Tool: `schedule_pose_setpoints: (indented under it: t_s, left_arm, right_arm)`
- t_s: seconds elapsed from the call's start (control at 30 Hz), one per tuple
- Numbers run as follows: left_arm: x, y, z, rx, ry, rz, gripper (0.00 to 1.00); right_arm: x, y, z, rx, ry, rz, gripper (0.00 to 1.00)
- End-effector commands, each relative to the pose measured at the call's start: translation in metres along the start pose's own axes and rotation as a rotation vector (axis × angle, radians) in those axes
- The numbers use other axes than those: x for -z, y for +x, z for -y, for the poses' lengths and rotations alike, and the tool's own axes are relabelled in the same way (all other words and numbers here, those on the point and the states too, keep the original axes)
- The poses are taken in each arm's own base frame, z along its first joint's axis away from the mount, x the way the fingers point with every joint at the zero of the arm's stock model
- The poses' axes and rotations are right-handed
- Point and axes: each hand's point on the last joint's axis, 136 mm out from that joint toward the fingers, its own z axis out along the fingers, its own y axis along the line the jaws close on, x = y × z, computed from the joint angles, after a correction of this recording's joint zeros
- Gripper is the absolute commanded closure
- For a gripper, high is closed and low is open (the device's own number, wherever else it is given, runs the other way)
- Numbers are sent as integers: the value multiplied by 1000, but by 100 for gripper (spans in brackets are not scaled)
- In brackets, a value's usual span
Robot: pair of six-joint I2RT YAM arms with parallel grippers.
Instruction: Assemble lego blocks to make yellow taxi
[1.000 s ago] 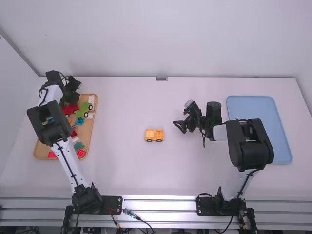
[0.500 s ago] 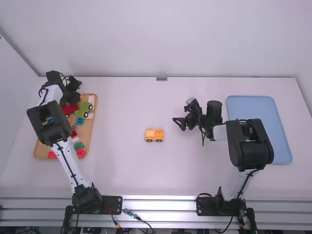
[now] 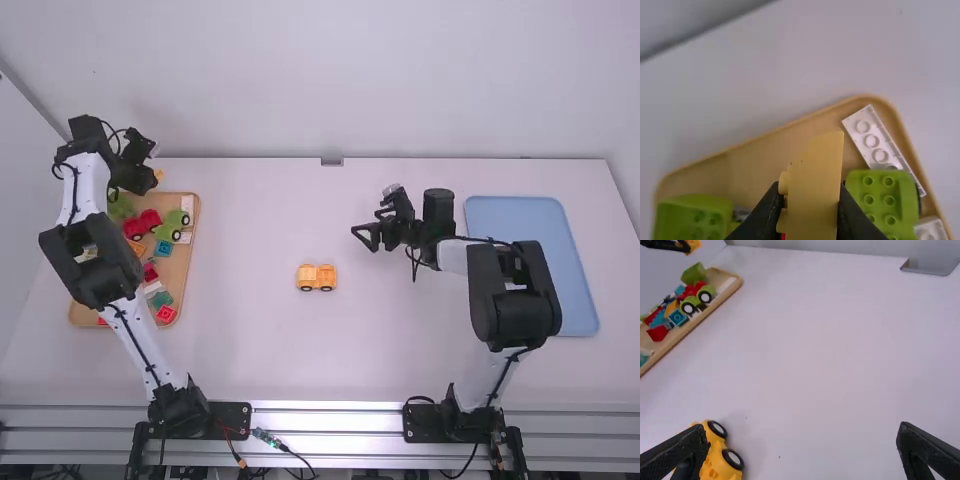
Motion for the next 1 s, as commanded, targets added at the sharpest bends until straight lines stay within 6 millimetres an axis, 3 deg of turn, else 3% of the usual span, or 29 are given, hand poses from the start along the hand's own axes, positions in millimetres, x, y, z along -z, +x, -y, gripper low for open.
schedule_pose_setpoints:
  t_s: [0.0,0.23,0.37,0.5,0.67,0.7,0.73,0.8,0.97]
  left_arm:
    - [27,-35,17,-56,-3,60,98]
    - [46,-75,59,-137,13,115,98]
    - [39,-94,76,-161,-47,152,98]
    - [37,-98,103,-204,-42,193,98]
    - [42,-77,167,-380,22,187,98]
    - [45,-67,187,-419,48,175,98]
    - [46,-65,193,-429,56,174,98]
    - [51,-49,236,-524,92,181,98]
    - [57,-39,308,-675,25,306,98]
  right_arm:
    - [-2,-20,-8,62,-28,16,1]
    - [-1,-37,-1,76,-2,30,1]
    - [1,-40,0,79,-6,40,1]
    - [0,-39,-1,75,-9,36,1]
    - [3,-39,-1,72,-19,40,1]
    - [2,-40,-7,74,-50,43,1]
    - [2,-40,-9,75,-61,44,1]
    - [5,-44,-25,39,-157,52,1]
    - [9,-51,-44,-93,-278,34,1]
